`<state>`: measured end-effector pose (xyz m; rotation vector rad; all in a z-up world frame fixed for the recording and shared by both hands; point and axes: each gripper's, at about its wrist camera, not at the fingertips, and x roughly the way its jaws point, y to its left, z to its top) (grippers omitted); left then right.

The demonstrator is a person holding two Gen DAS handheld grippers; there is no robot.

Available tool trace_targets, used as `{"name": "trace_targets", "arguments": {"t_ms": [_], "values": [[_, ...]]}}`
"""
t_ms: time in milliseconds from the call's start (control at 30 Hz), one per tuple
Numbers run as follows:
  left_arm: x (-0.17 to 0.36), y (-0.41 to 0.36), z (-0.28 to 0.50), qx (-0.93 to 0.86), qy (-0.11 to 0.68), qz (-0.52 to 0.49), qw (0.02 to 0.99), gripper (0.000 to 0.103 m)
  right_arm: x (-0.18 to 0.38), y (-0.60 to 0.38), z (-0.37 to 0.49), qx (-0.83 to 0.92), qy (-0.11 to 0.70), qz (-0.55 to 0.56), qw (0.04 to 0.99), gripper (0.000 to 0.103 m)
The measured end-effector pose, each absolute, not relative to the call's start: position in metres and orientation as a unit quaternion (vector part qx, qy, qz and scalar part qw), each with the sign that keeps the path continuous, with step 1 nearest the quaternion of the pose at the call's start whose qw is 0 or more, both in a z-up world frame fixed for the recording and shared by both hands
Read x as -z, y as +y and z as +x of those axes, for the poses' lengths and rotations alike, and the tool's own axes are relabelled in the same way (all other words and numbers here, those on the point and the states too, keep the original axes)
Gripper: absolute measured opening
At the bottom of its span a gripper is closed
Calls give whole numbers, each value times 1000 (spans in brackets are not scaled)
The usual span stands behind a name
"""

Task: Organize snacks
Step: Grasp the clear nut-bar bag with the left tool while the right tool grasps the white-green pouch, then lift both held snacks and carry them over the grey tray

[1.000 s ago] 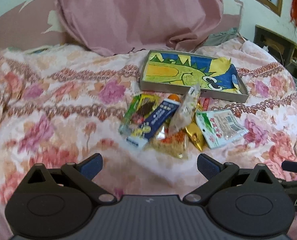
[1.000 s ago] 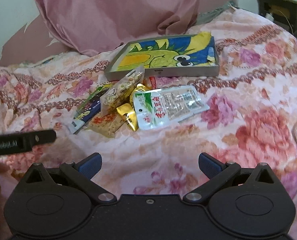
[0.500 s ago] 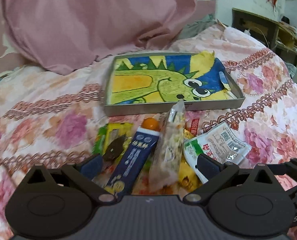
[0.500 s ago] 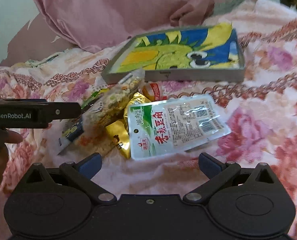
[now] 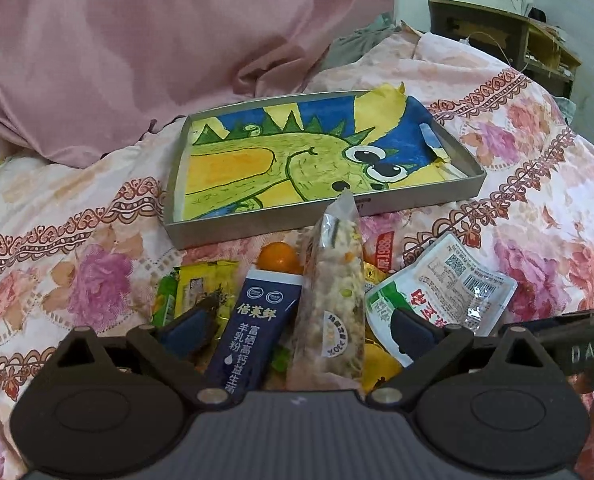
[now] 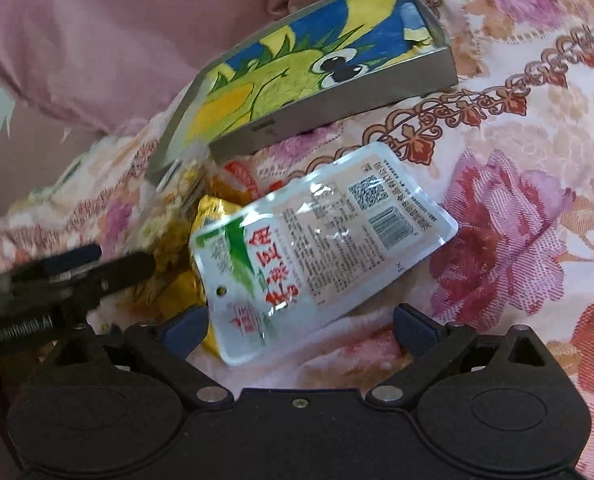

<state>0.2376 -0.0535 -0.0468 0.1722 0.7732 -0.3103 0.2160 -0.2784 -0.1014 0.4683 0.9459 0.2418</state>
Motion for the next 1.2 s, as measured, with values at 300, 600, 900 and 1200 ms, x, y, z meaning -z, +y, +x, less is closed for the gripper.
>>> {"name": "trace_targets", "arguments": {"t_ms": [300,600,900,1200], "values": [[50,-48,244,155,386,63,907,85,106,-292,222,-99,426,290,851,76],[51,-52,242,161,384,71,906,68,109,-297,221,-87,427,296,850,37],[48,-51,241,172,383,58,906,39,104,-298,222,-88,409,304,856,15],[47,-30,252,150,401,-5,904,38,110,-290,238,-119,407,336,841,38]]}}
